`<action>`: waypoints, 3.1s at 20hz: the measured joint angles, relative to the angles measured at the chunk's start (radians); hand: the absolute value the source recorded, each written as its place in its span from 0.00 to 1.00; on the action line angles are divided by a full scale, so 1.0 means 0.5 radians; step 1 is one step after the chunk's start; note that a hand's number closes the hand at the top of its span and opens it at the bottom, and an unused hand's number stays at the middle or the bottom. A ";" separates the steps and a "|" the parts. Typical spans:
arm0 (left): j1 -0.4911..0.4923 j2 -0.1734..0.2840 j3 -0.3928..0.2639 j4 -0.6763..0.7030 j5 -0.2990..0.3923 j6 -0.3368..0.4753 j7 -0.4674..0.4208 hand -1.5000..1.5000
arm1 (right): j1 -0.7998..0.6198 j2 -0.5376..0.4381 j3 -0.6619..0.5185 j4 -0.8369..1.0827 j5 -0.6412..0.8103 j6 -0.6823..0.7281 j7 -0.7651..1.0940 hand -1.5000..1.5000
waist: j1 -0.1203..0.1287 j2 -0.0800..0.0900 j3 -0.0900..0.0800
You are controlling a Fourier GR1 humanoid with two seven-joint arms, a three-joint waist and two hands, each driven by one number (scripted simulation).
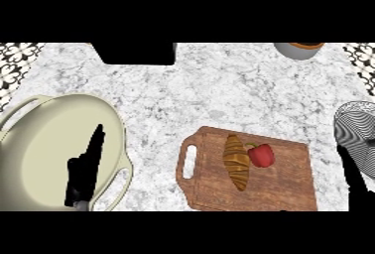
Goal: Pick the croissant from the cutting board and place it in the tiered basket
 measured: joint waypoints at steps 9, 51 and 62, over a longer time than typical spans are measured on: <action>0.010 -0.010 -0.004 -0.010 -0.013 -0.013 0.030 0.50 | -0.539 0.373 0.350 0.149 0.697 0.419 0.571 0.00 | 0.008 -0.004 0.008; 0.071 -0.051 0.044 -0.044 -0.054 -0.058 0.017 0.50 | -1.192 0.759 0.182 1.376 0.389 0.867 0.722 0.00 | -0.015 -0.008 0.018; 0.071 -0.062 0.055 -0.063 -0.078 -0.064 0.055 0.50 | -1.166 0.758 0.114 1.528 0.295 0.815 0.656 0.00 | -0.023 -0.011 0.012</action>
